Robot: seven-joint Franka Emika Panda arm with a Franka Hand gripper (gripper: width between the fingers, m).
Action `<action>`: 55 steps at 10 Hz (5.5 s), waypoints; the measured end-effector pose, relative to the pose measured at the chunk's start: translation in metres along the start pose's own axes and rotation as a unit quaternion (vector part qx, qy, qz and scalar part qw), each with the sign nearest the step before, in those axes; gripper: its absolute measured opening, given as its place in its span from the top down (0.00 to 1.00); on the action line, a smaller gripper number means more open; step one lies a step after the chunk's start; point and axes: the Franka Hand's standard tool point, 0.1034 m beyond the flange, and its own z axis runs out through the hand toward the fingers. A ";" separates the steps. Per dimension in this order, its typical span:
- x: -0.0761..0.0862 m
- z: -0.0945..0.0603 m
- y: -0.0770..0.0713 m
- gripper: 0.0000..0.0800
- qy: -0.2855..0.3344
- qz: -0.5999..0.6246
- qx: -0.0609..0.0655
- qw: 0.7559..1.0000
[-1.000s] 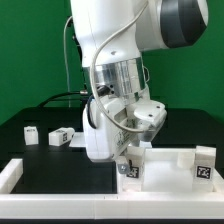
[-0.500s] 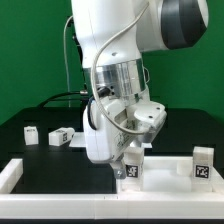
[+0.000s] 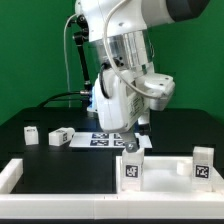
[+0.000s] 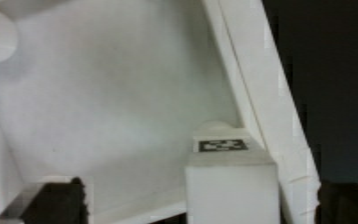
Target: Assemble square table
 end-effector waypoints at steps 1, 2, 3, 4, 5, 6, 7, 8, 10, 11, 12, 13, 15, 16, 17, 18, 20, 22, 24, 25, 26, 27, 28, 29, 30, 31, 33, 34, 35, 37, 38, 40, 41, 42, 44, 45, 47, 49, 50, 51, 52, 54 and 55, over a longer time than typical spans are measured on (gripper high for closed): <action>0.000 0.002 0.001 0.19 0.001 -0.001 -0.002 1.000; 0.000 0.002 0.001 0.19 0.001 -0.001 -0.002 1.000; 0.000 0.002 0.001 0.19 0.001 -0.001 -0.002 1.000; 0.000 0.003 0.001 0.19 0.001 0.000 -0.002 1.000; 0.000 0.003 0.002 0.19 0.001 0.000 -0.002 1.000; 0.000 0.003 0.002 0.19 0.001 0.000 -0.003 1.000; 0.000 0.003 0.002 0.19 0.001 0.000 -0.003 1.000; 0.000 0.003 0.002 0.19 0.001 0.000 -0.003 1.000; 0.000 0.002 0.002 0.19 0.001 -0.003 -0.002 1.000; -0.003 -0.005 0.004 0.19 -0.003 -0.019 0.000 1.000; -0.012 -0.012 0.014 0.19 -0.008 -0.020 -0.001 1.000; -0.027 -0.018 0.030 0.19 -0.013 -0.024 0.000 1.000; -0.041 -0.015 0.061 0.19 -0.012 -0.032 -0.007 0.999; -0.042 -0.004 0.071 0.19 -0.002 -0.030 0.002 1.000; -0.040 0.007 0.082 0.19 0.008 -0.035 0.013 0.999; -0.035 0.013 0.086 0.19 0.017 -0.034 0.035 0.999; -0.035 0.014 0.089 0.19 0.017 -0.036 0.029 0.999; -0.035 0.015 0.089 0.19 0.018 -0.037 0.028 0.999; -0.023 0.024 0.091 0.19 0.017 -0.102 0.020 0.994; -0.016 0.027 0.096 0.19 0.016 -0.127 0.015 0.992; -0.011 0.030 0.103 0.19 0.019 -0.143 0.007 0.989; -0.003 0.038 0.111 0.19 0.024 -0.161 -0.003 0.987; 0.001 0.048 0.115 0.19 0.031 -0.161 -0.010 0.986; -0.001 0.046 0.113 0.19 0.029 -0.162 -0.009 0.986; 0.000 0.047 0.113 0.19 0.030 -0.162 -0.009 0.986; 0.000 0.047 0.114 0.19 0.030 -0.162 -0.010 0.986; 0.001 0.054 0.119 0.19 0.037 -0.164 -0.010 0.986; 0.003 0.065 0.125 0.19 0.043 -0.168 -0.016 0.985; 0.008 0.075 0.129 0.19 0.050 -0.167 -0.024 0.984; 0.014 0.090 0.135 0.19 0.057 -0.164 -0.042 0.984; 0.015 0.092 0.134 0.19 0.058 -0.164 -0.043 0.984; 0.015 0.092 0.134 0.34 0.058 -0.164 -0.043 0.984; 0.015 0.092 0.134 0.51 0.059 -0.164 -0.043 0.984; 0.016 0.093 0.134 0.51 0.059 -0.164 -0.043 0.984; 0.016 0.093 0.134 0.91 0.059 -0.164 -0.043 0.984; 0.015 0.091 0.131 0.91 0.060 -0.165 -0.037 0.984; 0.015 0.091 0.129 0.92 0.061 -0.166 -0.033 0.984; 0.015 0.091 0.129 0.92 0.061 -0.166 -0.032 0.984; 0.015 0.091 0.129 0.92 0.061 -0.166 -0.032 0.984; 0.015 0.091 0.129 0.92 0.061 -0.166 -0.032 0.984; 0.015 0.091 0.129 0.92 0.061 -0.166 -0.032 0.984; 0.027 0.087 0.129 0.92 0.069 -0.191 -0.008 0.979; 0.048 0.082 0.134 0.93 0.084 -0.223 0.017 0.971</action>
Offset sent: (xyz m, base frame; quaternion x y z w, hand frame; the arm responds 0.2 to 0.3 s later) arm 0.0000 0.0000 0.0000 0.0000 0.0000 0.0000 1.0000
